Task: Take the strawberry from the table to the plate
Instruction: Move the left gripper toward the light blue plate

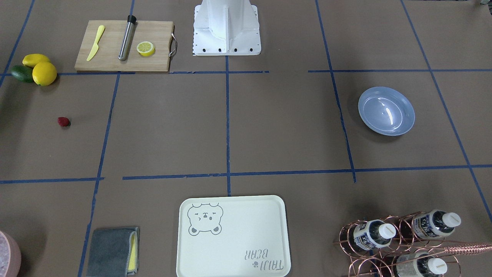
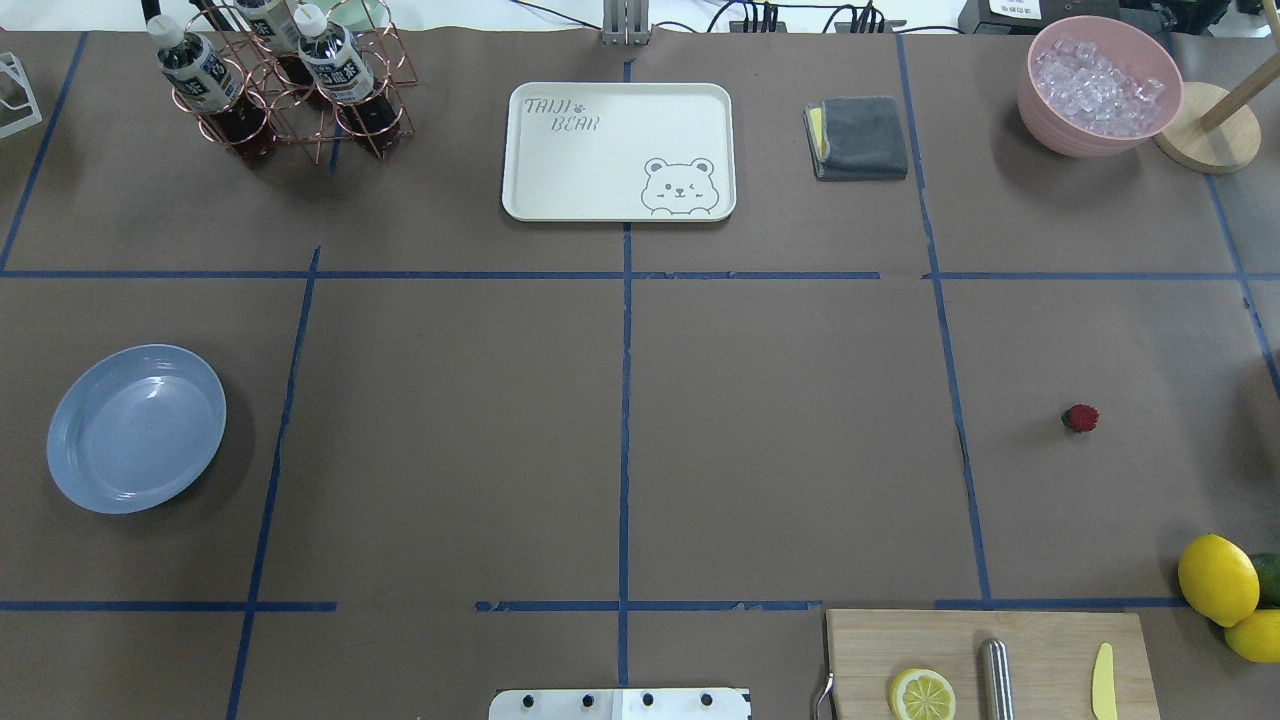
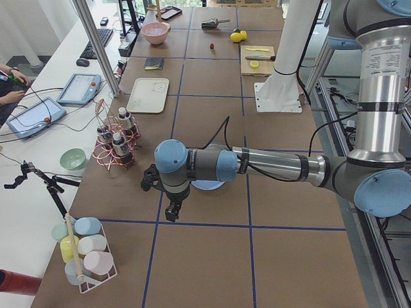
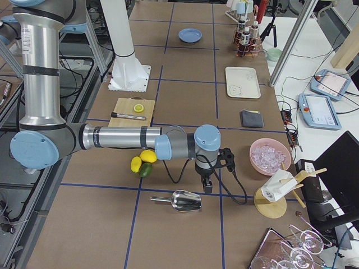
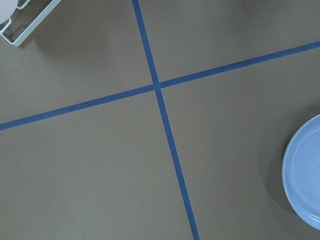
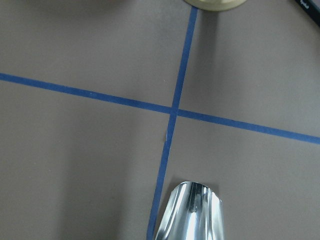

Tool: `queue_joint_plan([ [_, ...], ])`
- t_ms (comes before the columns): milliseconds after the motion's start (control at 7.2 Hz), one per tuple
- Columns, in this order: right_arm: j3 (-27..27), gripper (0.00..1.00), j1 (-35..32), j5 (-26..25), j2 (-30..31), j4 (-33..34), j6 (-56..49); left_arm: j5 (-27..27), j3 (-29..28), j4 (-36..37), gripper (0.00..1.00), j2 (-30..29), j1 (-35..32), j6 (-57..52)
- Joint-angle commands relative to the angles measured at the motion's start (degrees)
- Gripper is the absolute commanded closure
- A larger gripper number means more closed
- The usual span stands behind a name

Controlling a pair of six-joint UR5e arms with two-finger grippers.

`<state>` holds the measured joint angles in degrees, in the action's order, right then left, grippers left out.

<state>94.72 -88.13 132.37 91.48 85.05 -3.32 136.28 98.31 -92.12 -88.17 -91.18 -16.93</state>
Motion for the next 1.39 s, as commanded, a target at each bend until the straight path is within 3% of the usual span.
queue_joint_plan([
  [0, 0.29, 0.0, 0.06, 0.34, -1.21, 0.02, 5.58, 0.22, -1.62, -16.0, 0.0, 0.28, 0.3, 0.49],
  [278, 0.12, 0.0, 0.06, 0.61, -1.22, -1.54, 5.17, 0.3, -2.15, -28.93, 0.0, -0.41, 0.48, 0.67],
  [417, -1.27, 0.0, 0.06, 0.96, -0.26, -6.26, 5.43, 0.39, -3.03, -34.22, 0.0, -0.16, 0.92, 0.67],
  [556, -2.51, 0.0, 0.06, 3.66, -0.16, -8.22, 5.6, 0.39, -3.99, -36.27, 0.0, 0.02, 1.53, 2.41],
  [833, -2.78, 0.0, 0.06, 4.04, 0.01, -8.33, 5.69, -1.18, -8.18, -46.95, 0.0, 0.2, 6.62, 6.37],
  [1111, -2.69, 0.0, 0.06, 3.95, 0.36, -8.41, 5.17, -1.62, -8.57, -51.99, 0.0, 2.64, 16.76, 28.17],
  [1250, -2.69, 0.0, 0.06, 4.04, 0.97, -8.85, 5.25, -5.19, -8.57, -55.42, 0.0, 5.18, 19.79, 34.71],
])
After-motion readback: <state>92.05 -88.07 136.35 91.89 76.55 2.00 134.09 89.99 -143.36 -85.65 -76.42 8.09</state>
